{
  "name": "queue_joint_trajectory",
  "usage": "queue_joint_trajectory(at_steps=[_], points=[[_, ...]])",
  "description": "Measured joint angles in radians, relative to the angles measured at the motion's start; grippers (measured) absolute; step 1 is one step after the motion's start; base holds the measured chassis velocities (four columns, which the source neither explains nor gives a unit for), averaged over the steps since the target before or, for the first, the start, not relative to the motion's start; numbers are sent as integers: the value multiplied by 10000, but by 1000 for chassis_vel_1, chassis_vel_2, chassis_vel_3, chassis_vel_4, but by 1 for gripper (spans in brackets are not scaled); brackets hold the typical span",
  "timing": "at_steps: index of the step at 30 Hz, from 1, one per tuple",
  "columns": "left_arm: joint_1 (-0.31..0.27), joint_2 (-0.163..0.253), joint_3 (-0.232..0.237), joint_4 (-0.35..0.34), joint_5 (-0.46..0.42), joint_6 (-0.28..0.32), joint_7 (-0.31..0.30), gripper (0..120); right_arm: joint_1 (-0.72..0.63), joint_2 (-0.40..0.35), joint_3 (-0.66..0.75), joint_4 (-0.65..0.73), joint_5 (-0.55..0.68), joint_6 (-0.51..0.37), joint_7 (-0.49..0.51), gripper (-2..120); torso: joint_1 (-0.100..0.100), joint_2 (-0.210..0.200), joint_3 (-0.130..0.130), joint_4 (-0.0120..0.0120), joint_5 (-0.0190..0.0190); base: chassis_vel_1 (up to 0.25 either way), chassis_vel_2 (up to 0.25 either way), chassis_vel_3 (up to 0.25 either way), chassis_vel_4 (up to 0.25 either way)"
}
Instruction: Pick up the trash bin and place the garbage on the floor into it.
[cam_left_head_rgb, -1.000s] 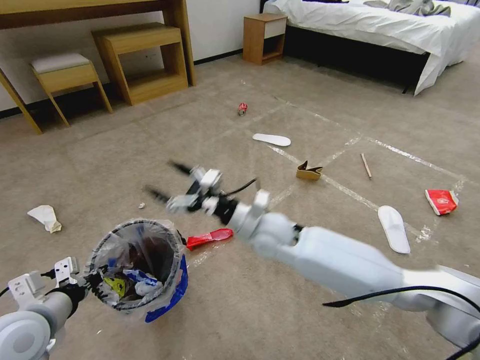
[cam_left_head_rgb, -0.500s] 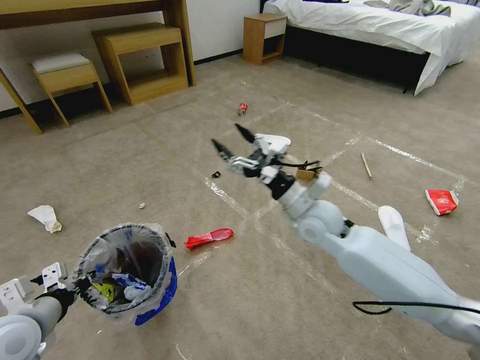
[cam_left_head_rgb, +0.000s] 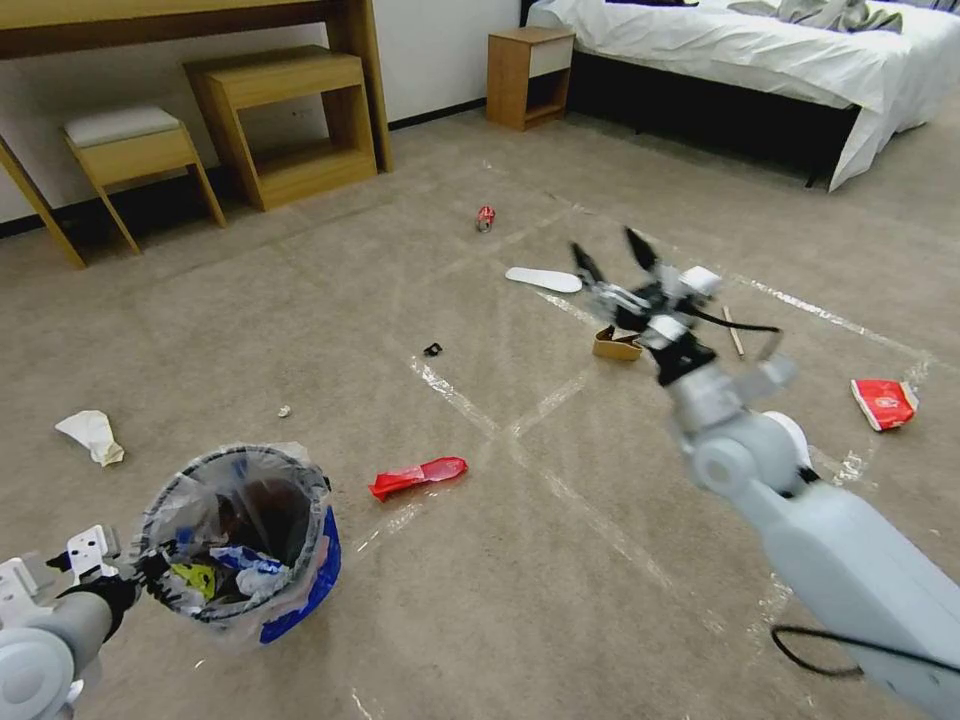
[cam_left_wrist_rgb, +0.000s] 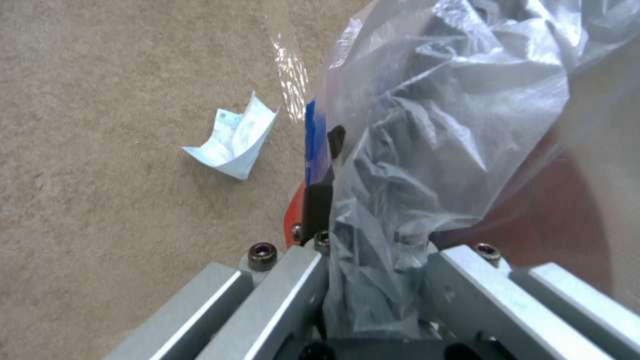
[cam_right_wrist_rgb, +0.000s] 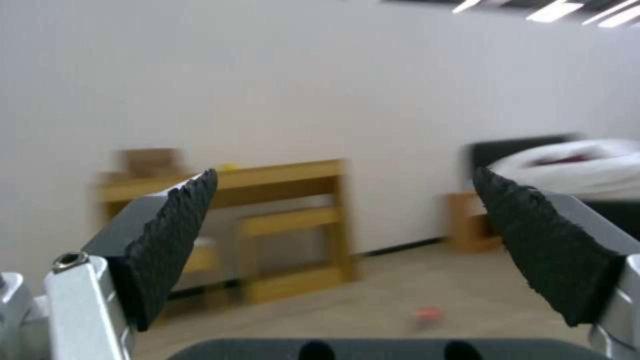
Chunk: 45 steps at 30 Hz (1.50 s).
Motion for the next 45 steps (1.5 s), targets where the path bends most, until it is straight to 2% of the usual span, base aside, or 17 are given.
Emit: queue_joint_trajectory(at_steps=[2,3,6,9,12,17,25,32,45], points=[[-2,-93,-1,-5,77,-17,14,0,-858,234,1132,427,-1117,-297,587,99,0,0,-1,3,1,0,0,0,0],[-2,-93,-1,-5,77,-17,14,0,-858,234,1132,427,-1117,-297,587,99,0,0,-1,3,1,0,0,0,0],[67,-282,-41,-69,199,-48,72,0,-2257,621,2121,962,-2066,-516,1058,100,0,1,-1,-3,1,0,0,0,0],[293,-502,-280,-195,286,-65,142,0,-2760,850,2189,933,-2641,-435,1103,100,0,0,0,-3,2,0,0,0,0],[416,-751,-526,-354,330,-71,157,0,-3178,1014,1995,939,-3046,-361,1251,100,0,1,0,11,3,0,0,0,0],[458,-894,-660,-534,336,-71,157,0,-3735,1363,1992,988,-3662,-154,1334,100,0,0,0,1,2,0,0,0,0],[447,-968,-699,-492,381,-74,162,0,-4127,1913,2012,1020,-4249,33,1388,100,0,1,0,2,0,0,0,0,0],[448,-1036,-551,-429,555,-109,227,0,-4091,2403,1819,899,-4515,-18,1382,100,-1,0,1,3,0,0,0,0,0],[519,-1037,-534,-452,604,-164,237,0,-3949,2430,1675,824,-4563,-138,1338,99,0,1,1,3,0,0,0,0,0]])
